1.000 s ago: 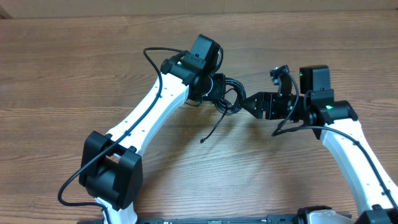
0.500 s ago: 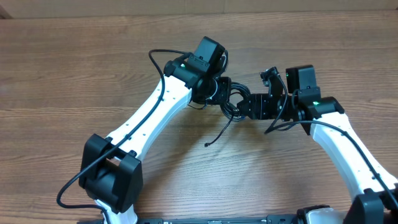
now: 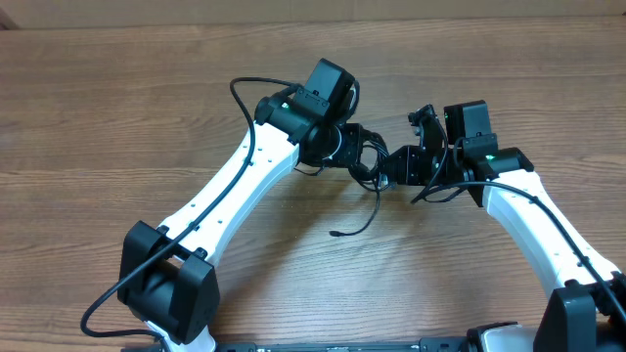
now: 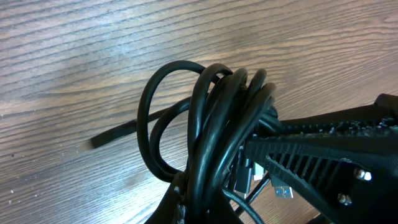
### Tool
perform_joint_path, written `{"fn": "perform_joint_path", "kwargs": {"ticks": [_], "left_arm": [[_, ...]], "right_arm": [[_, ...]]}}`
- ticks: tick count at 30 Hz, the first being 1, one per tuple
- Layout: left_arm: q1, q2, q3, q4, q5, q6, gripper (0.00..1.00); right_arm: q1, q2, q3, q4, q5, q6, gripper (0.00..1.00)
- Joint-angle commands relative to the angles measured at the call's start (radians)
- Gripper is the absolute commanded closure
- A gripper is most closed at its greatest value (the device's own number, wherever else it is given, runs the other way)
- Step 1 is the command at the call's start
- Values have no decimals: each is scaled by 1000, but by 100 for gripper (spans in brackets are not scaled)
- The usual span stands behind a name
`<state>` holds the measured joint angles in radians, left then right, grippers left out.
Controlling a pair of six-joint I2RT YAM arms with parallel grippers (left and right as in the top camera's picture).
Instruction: Untangle cables
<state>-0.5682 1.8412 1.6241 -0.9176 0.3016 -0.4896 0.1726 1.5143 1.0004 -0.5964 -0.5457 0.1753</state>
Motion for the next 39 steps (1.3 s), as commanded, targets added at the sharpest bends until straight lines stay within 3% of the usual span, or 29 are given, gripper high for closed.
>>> {"fn": "perform_joint_path", "kwargs": {"ticks": [1, 10, 15, 19, 32, 39], "left_arm": [[5, -58, 15, -13, -29, 19, 96], [5, -58, 15, -66, -193, 3, 96], [5, -58, 15, -145, -352, -2, 96], [5, -58, 15, -172, -389, -10, 96], [7, -58, 15, -266, -576, -193, 96], [41, -58, 15, -328, -605, -277, 96]], "right_arm": [[-3, 11, 22, -2, 42, 4, 96], [-3, 11, 22, -74, 257, 14, 96], [-4, 10, 22, -75, 408, 119, 96], [-4, 11, 22, -87, 513, 176, 96], [-5, 11, 22, -119, 711, 382, 96], [-6, 10, 22, -119, 740, 382, 96]]}}
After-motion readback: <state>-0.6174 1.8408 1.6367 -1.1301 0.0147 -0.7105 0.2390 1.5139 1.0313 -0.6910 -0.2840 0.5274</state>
